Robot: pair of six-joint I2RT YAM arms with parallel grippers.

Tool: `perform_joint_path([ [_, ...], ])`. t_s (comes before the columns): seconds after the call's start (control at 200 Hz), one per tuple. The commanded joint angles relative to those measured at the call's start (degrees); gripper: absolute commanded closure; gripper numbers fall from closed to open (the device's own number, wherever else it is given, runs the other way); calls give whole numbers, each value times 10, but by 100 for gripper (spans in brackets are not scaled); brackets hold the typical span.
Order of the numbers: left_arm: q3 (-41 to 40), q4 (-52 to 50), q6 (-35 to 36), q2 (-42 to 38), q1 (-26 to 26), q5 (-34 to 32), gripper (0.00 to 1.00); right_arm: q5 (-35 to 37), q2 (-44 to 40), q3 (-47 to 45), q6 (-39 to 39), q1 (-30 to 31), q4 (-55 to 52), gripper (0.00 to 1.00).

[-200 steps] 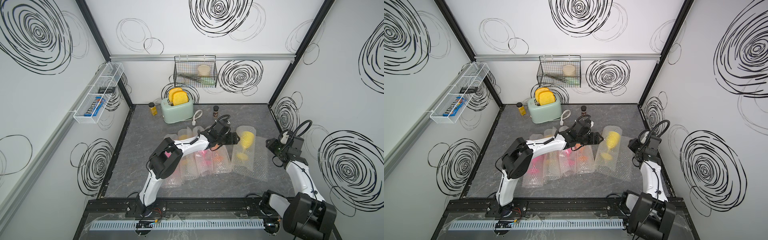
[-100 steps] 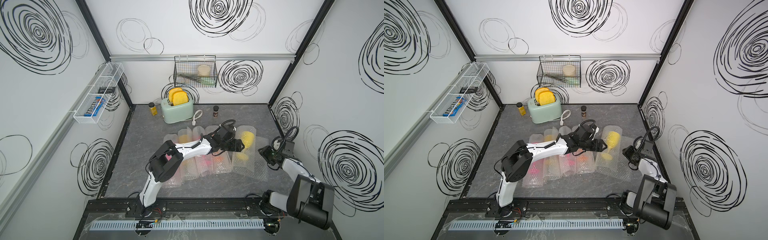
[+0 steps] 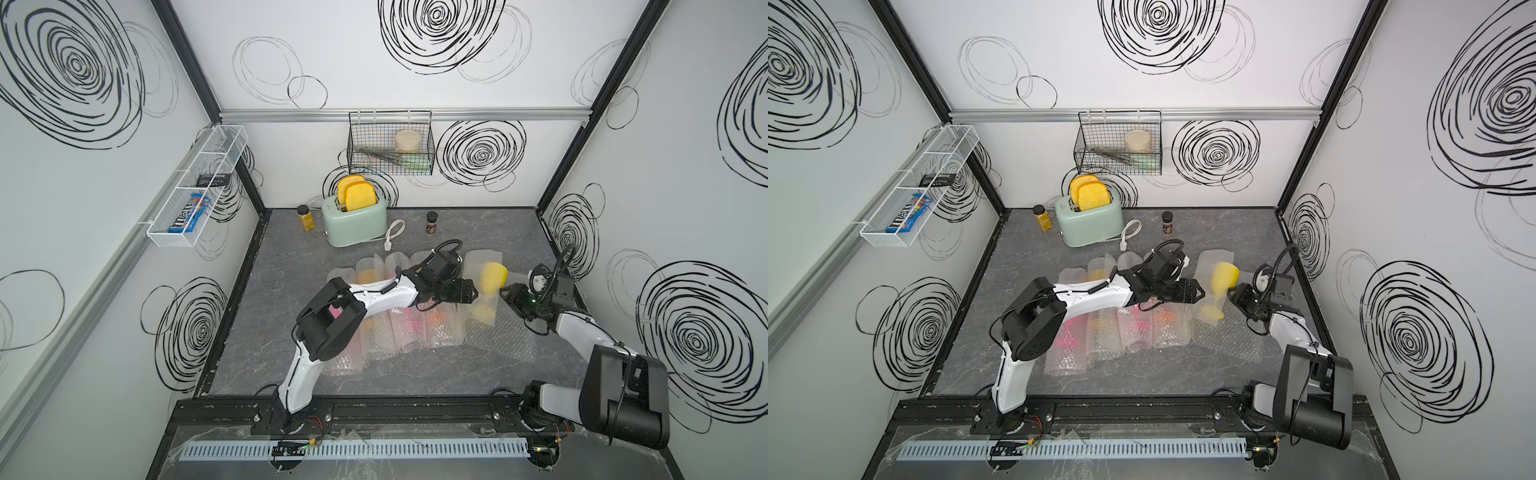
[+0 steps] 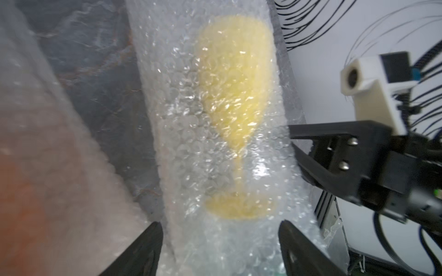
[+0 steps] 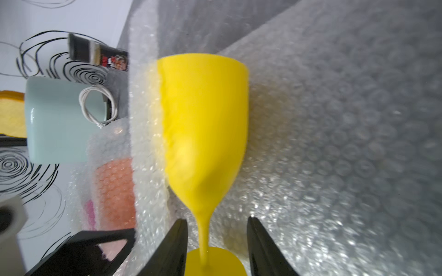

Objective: Unpack wine glasses from bubble wrap
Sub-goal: Unwrap the bubble wrap at the center of the board.

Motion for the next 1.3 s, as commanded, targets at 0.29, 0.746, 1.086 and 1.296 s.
perform_joint_path([
  [0.29,-52,58,-19,-70,54,32,18,73,59,71,-27,66,-51,41],
  [0.746,-72,82,-29,-93,58,41,18,111,110,76,-35,123,-63,25],
  [1.086,-83,88,-30,-97,59,45,18,192,82,148,-116,112,-178,17],
  [1.296,-94,85,-27,-100,66,56,19,225,103,258,-220,111,-241,10],
])
